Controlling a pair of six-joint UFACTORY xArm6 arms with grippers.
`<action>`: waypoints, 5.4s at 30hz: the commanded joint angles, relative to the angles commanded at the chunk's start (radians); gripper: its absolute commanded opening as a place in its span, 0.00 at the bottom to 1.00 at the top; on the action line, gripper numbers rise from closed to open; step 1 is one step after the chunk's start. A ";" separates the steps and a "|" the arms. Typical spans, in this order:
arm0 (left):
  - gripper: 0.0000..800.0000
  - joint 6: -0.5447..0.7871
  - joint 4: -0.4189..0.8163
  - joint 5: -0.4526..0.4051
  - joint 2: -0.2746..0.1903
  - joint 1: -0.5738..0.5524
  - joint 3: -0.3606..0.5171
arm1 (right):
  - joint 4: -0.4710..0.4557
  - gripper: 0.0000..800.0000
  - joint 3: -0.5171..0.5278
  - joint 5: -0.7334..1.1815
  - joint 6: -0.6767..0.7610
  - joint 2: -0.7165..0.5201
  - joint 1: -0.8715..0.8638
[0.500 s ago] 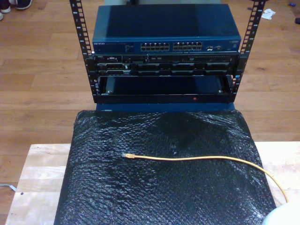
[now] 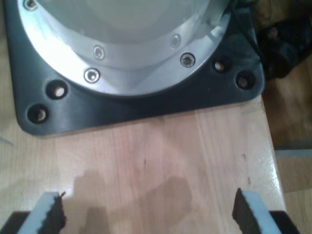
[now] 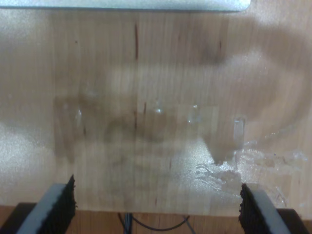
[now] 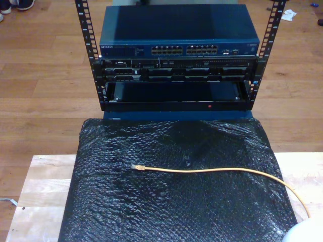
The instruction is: Grab the cable and plug it in
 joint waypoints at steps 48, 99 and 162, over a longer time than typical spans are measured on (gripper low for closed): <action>1.00 -0.014 0.003 0.164 -0.011 0.000 -0.092 | 0.002 1.00 -0.150 0.242 0.002 0.003 0.000; 1.00 -0.741 -0.358 0.628 -0.003 -0.666 -0.514 | 0.331 1.00 -0.836 0.723 0.859 0.301 0.545; 1.00 -1.082 -0.600 0.353 0.081 -0.956 -0.568 | 0.315 0.99 -0.893 0.328 1.623 0.388 1.651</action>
